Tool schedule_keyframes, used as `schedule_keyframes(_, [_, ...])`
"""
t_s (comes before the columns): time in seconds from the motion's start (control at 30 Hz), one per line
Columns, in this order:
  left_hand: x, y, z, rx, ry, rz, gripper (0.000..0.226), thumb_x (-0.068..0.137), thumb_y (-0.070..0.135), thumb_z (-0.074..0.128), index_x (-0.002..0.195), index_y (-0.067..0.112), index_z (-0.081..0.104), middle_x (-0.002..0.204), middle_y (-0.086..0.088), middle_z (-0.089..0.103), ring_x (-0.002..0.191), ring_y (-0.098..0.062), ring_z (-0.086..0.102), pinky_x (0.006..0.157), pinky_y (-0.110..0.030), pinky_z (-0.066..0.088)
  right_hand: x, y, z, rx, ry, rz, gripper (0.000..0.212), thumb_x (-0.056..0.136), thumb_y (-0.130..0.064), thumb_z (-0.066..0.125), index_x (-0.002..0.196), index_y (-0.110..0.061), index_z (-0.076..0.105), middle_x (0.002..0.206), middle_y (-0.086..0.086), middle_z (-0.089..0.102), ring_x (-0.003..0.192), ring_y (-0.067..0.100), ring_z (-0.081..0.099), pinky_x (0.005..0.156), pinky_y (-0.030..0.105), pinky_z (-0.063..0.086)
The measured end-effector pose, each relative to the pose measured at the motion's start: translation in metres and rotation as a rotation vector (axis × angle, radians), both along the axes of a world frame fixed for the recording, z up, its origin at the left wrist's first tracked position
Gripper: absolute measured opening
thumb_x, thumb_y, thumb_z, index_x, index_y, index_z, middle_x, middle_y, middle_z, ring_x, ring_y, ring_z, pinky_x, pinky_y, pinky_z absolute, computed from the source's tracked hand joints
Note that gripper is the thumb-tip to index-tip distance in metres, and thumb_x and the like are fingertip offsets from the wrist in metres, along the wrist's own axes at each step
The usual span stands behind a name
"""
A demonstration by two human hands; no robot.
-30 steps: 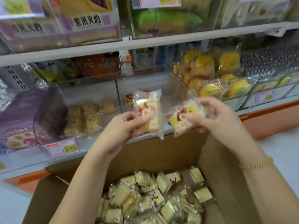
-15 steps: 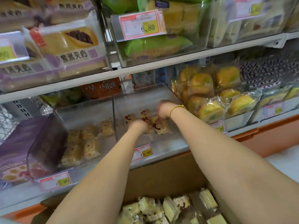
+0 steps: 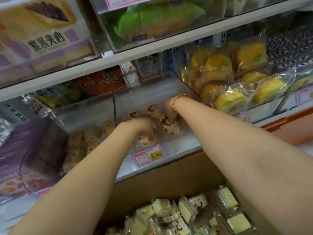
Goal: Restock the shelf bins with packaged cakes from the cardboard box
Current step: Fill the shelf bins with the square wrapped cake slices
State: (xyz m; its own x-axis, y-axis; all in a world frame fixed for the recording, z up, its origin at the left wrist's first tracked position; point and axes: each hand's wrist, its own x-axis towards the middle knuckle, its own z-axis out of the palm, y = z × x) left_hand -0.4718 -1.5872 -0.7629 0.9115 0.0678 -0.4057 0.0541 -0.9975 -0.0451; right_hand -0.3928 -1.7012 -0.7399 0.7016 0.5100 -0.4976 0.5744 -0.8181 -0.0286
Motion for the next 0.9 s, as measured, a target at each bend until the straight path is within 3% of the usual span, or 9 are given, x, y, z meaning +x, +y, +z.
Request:
schedule_keyframes(0.07, [-0.003, 0.001, -0.003, -0.01, 0.0, -0.011, 0.062, 0.077, 0.017, 0.076, 0.134, 0.023, 0.052, 0.13, -0.003, 0.055, 0.112, -0.025, 0.053, 0.089, -0.029, 0.047, -0.005, -0.001, 0.002, 0.024, 0.047, -0.043, 0.043, 0.094, -0.024, 0.061, 0.131, -0.003, 0.052, 0.095, 0.01, 0.061, 0.081, 0.023, 0.061, 0.068, 0.032, 0.052])
schedule_keyframes(0.17, [-0.006, 0.004, -0.008, -0.026, -0.038, 0.005, 0.069, 0.076, 0.016, 0.076, 0.137, 0.026, 0.047, 0.131, -0.003, 0.054, 0.112, -0.025, 0.054, 0.091, -0.031, 0.049, -0.008, -0.003, -0.008, 0.141, 0.023, -0.115, 0.04, 0.093, -0.016, 0.061, 0.129, 0.002, 0.053, 0.113, 0.013, 0.06, 0.11, 0.031, 0.06, 0.087, 0.036, 0.05])
schedule_keyframes(0.27, [-0.007, 0.007, -0.009, -0.005, -0.087, 0.012, 0.065, 0.08, 0.014, 0.073, 0.139, 0.02, 0.046, 0.132, -0.007, 0.053, 0.113, -0.027, 0.054, 0.093, -0.033, 0.049, -0.009, 0.0, -0.017, 0.226, 0.016, -0.152, 0.035, 0.092, -0.014, 0.062, 0.122, 0.003, 0.057, 0.121, 0.016, 0.062, 0.114, 0.032, 0.06, 0.097, 0.039, 0.049])
schedule_keyframes(0.33, [-0.007, 0.006, -0.01, 0.013, -0.109, 0.031, 0.061, 0.082, 0.013, 0.072, 0.137, 0.014, 0.047, 0.128, -0.01, 0.055, 0.111, -0.027, 0.056, 0.092, -0.033, 0.049, -0.009, 0.004, -0.021, 0.241, 0.057, -0.134, 0.031, 0.09, -0.015, 0.065, 0.116, 0.003, 0.061, 0.115, 0.017, 0.065, 0.106, 0.031, 0.064, 0.094, 0.041, 0.052])
schedule_keyframes(0.5, [-0.005, 0.003, -0.01, 0.11, -0.08, 0.075, 0.038, 0.077, 0.009, 0.075, 0.112, 0.005, 0.062, 0.101, -0.009, 0.063, 0.093, -0.026, 0.061, 0.081, -0.032, 0.053, -0.006, 0.009, -0.03, 0.243, 0.064, -0.071, 0.014, 0.087, -0.008, 0.067, 0.099, -0.003, 0.065, 0.09, 0.011, 0.068, 0.09, 0.027, 0.069, 0.08, 0.036, 0.057])
schedule_keyframes(0.63, [-0.006, -0.002, -0.016, 0.157, -0.151, 0.085, 0.034, 0.081, 0.017, 0.071, 0.112, 0.008, 0.06, 0.096, -0.006, 0.059, 0.086, -0.023, 0.058, 0.075, -0.03, 0.05, -0.009, 0.01, -0.029, 0.188, -0.021, -0.02, 0.009, 0.088, -0.006, 0.063, 0.084, -0.009, 0.056, 0.081, 0.009, 0.059, 0.083, 0.027, 0.062, 0.067, 0.031, 0.052])
schedule_keyframes(0.7, [-0.005, -0.001, -0.017, 0.169, -0.175, 0.134, 0.039, 0.083, 0.019, 0.07, 0.118, 0.009, 0.058, 0.101, -0.006, 0.06, 0.09, -0.023, 0.059, 0.074, -0.03, 0.049, -0.007, 0.007, -0.028, 0.17, -0.096, -0.003, 0.008, 0.086, -0.006, 0.064, 0.091, -0.009, 0.058, 0.073, 0.007, 0.051, 0.079, 0.026, 0.054, 0.067, 0.031, 0.045])
schedule_keyframes(0.8, [-0.001, 0.002, -0.016, 0.14, -0.195, 0.199, 0.043, 0.082, 0.023, 0.072, 0.121, 0.011, 0.058, 0.116, -0.008, 0.062, 0.104, -0.026, 0.061, 0.08, -0.031, 0.049, 0.0, 0.006, -0.03, 0.206, -0.114, -0.013, 0.029, 0.082, -0.01, 0.07, 0.11, -0.006, 0.064, 0.097, 0.01, 0.064, 0.088, 0.025, 0.059, 0.075, 0.031, 0.05])
schedule_keyframes(0.9, [0.002, 0.0, -0.021, 0.149, -0.219, 0.235, 0.037, 0.087, 0.025, 0.066, 0.121, 0.011, 0.059, 0.119, -0.008, 0.062, 0.106, -0.026, 0.061, 0.077, -0.031, 0.047, -0.004, 0.007, -0.031, 0.21, -0.106, 0.004, 0.033, 0.083, -0.01, 0.07, 0.115, -0.008, 0.063, 0.114, 0.012, 0.064, 0.099, 0.025, 0.061, 0.085, 0.032, 0.051])
